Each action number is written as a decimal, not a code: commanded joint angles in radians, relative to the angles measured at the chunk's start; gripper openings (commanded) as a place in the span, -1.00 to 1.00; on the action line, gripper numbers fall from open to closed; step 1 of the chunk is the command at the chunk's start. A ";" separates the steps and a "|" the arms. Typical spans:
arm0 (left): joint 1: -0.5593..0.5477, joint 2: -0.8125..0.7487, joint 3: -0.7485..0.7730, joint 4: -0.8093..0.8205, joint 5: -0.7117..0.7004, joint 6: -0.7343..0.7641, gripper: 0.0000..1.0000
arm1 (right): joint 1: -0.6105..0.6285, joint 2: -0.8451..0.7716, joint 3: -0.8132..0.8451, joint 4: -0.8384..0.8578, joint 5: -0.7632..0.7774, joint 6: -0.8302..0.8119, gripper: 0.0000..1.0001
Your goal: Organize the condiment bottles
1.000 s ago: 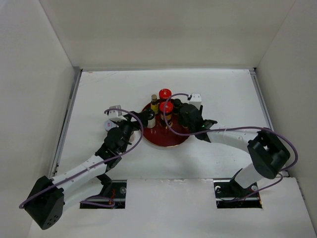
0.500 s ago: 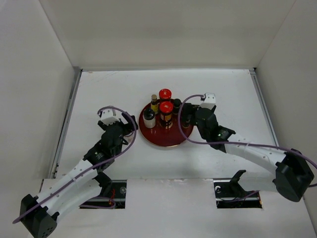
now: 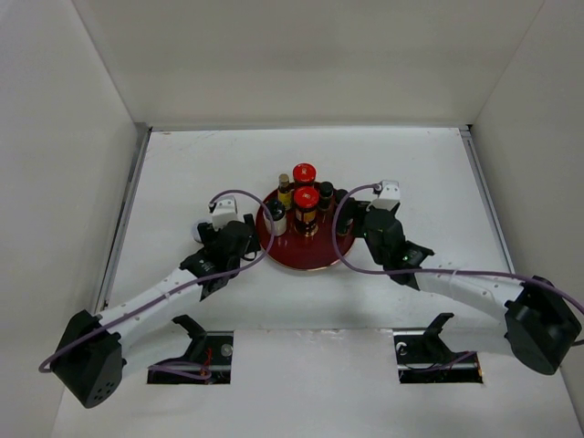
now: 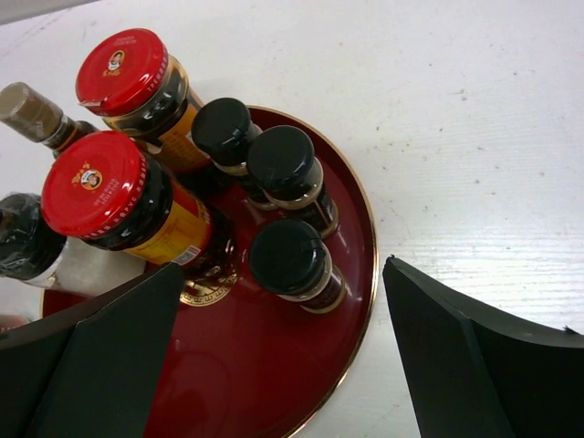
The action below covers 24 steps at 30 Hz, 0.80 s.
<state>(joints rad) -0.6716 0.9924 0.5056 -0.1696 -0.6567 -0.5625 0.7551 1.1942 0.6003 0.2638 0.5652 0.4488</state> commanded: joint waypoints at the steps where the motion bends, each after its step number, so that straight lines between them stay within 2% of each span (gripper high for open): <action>1: 0.008 0.014 0.053 0.030 -0.021 0.026 0.57 | 0.011 0.008 0.000 0.080 -0.031 0.022 0.96; 4: 0.010 0.032 0.044 0.067 -0.020 0.029 0.43 | 0.011 0.005 -0.004 0.084 -0.039 0.027 0.88; 11: 0.016 0.063 0.039 0.087 -0.020 0.044 0.06 | 0.011 -0.036 -0.023 0.089 -0.033 0.034 0.41; 15: 0.010 0.066 0.044 0.082 -0.032 0.065 -0.28 | 0.011 -0.062 -0.037 0.092 -0.036 0.039 0.40; 18: -0.006 0.006 0.050 0.061 -0.047 0.065 -0.48 | 0.011 -0.079 -0.042 0.092 -0.033 0.039 0.41; 24: -0.078 -0.178 0.177 -0.105 -0.061 0.069 -0.52 | 0.005 -0.079 -0.050 0.100 -0.039 0.045 0.46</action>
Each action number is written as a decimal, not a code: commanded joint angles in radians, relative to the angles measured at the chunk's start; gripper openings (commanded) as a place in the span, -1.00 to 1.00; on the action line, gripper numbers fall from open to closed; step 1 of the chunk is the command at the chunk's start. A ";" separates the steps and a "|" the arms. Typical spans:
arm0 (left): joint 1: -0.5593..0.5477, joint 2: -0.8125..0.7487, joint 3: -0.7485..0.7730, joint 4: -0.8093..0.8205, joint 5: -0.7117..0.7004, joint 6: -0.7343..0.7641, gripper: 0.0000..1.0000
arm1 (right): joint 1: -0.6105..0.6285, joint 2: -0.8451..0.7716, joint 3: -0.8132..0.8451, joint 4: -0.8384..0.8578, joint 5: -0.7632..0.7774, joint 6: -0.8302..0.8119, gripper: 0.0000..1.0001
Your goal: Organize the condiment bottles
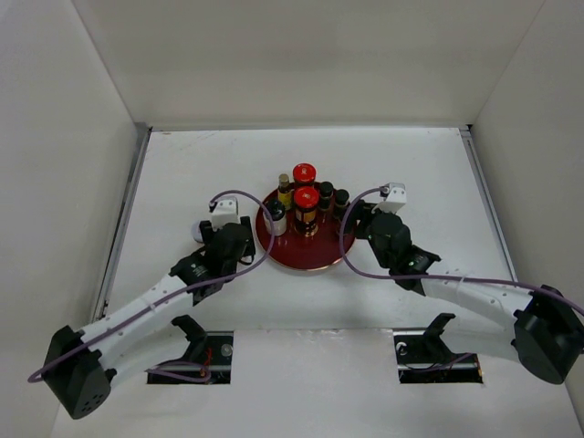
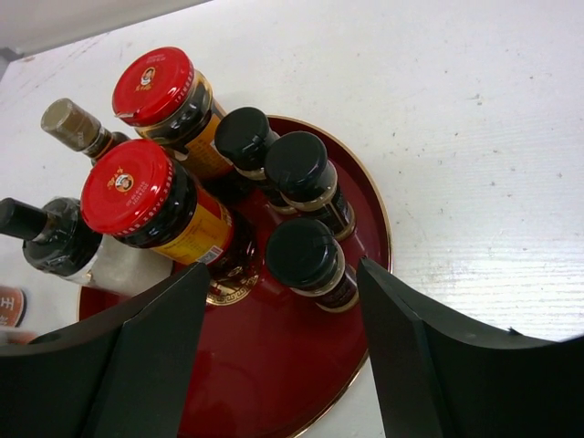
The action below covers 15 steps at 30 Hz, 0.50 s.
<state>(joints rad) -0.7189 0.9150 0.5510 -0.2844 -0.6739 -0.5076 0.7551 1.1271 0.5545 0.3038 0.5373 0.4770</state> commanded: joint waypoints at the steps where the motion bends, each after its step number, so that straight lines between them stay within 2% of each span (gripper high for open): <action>1: -0.044 -0.111 0.147 0.001 -0.044 0.012 -0.52 | 0.008 -0.009 -0.001 0.060 -0.011 0.017 0.47; 6: -0.139 -0.050 0.245 0.019 -0.006 0.003 -0.53 | 0.003 -0.001 -0.001 0.060 -0.011 0.017 0.47; 10: -0.222 0.108 0.296 0.184 0.014 0.035 -0.53 | -0.001 -0.027 -0.013 0.061 0.004 0.021 0.49; 15: -0.264 0.304 0.375 0.356 0.089 0.095 -0.54 | -0.065 -0.056 -0.037 0.037 0.004 0.070 0.50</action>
<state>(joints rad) -0.9668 1.1774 0.8455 -0.1516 -0.6170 -0.4603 0.7231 1.1027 0.5259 0.3069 0.5377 0.5034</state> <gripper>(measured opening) 0.607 0.747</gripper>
